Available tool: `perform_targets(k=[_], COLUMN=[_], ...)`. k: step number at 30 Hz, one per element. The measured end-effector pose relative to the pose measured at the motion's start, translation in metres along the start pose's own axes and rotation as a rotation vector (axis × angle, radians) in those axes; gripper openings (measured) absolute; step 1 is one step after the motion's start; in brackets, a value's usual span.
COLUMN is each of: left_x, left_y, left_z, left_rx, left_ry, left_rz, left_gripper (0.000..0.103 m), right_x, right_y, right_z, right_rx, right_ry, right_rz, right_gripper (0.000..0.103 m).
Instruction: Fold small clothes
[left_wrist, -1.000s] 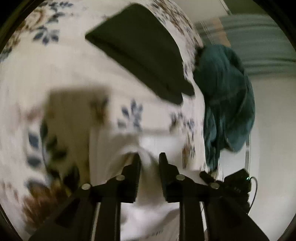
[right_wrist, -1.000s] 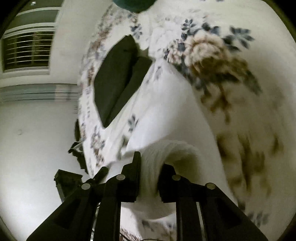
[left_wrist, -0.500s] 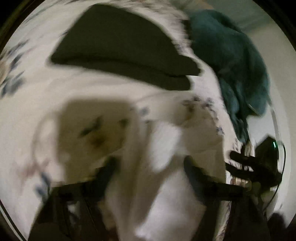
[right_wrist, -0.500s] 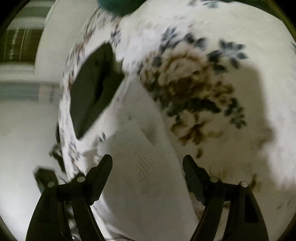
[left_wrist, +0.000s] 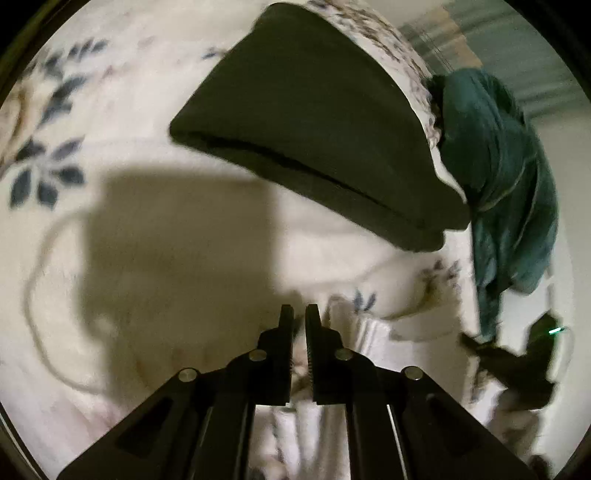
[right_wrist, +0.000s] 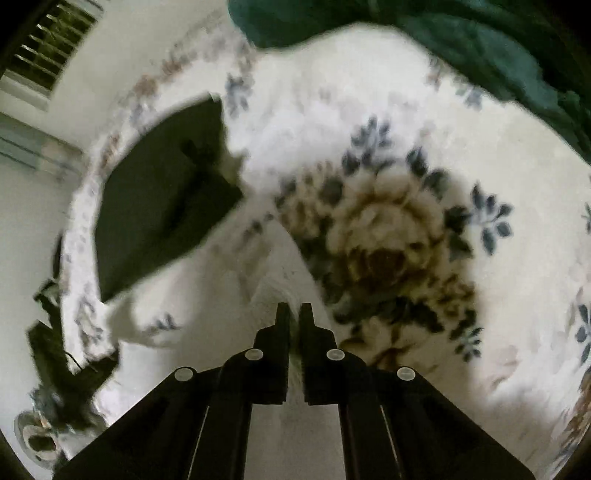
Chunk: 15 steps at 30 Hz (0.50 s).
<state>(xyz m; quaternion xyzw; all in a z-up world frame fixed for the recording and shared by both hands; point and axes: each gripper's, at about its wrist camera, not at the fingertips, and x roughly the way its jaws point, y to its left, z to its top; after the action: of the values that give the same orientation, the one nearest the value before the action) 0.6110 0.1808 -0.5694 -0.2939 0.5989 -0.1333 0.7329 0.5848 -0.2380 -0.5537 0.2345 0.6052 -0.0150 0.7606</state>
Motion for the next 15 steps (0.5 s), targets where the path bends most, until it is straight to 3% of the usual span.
perform_targets(k=[2,3,4,5,6,9,10,11,12,14,15], left_x=[-0.013,-0.018,-0.023,-0.028,-0.027,-0.013,-0.005,-0.001,0.007,0.005,0.001], left_y=[0.004,0.005,0.004,0.002,-0.002,-0.014,-0.020,-0.023,-0.029,-0.039,-0.043], left_z=[-0.005,-0.010,-0.015,-0.023,-0.028,-0.038,-0.041,-0.038,-0.038,-0.038,-0.038], left_rx=[-0.049,-0.065,-0.074,-0.078,-0.066,-0.007,0.013,0.021,0.037,0.078,0.105], left_ry=[0.016,0.016,0.010,0.003,-0.008,0.014,0.017,0.014,0.028,-0.009,-0.036], left_rz=[-0.048,-0.069,-0.087,-0.100,-0.108,-0.110,-0.091,-0.083,-0.062,-0.010,0.025], left_gripper=[0.012,0.018,0.042,0.071,0.073,0.072,0.060,0.014,0.007,0.006,0.006], right_x=[0.001,-0.004,-0.011,-0.018,-0.022,-0.002,0.007,0.010,0.009,0.002,-0.003], right_y=[-0.003,-0.005,-0.009,-0.014,-0.018,-0.021,-0.022,-0.021,-0.017,-0.010,-0.007], right_z=[0.000,-0.002,-0.005,-0.010,-0.015,-0.028,-0.032,-0.033,-0.033,-0.030,-0.027], right_rx=[0.000,0.008,0.017,0.023,0.028,0.025,0.027,0.019,-0.002,-0.044,-0.057], right_ry=[0.054,0.053,0.041,0.027,0.016,0.114,0.134,0.129,0.115,0.064,0.034], right_rz=[0.061,0.089,0.125,0.146,0.156,0.142,0.134,0.127,0.118,0.100,0.097], right_gripper=[0.012,0.027,0.050,0.059,0.064,0.064,0.050,0.034,0.021,0.015,0.008])
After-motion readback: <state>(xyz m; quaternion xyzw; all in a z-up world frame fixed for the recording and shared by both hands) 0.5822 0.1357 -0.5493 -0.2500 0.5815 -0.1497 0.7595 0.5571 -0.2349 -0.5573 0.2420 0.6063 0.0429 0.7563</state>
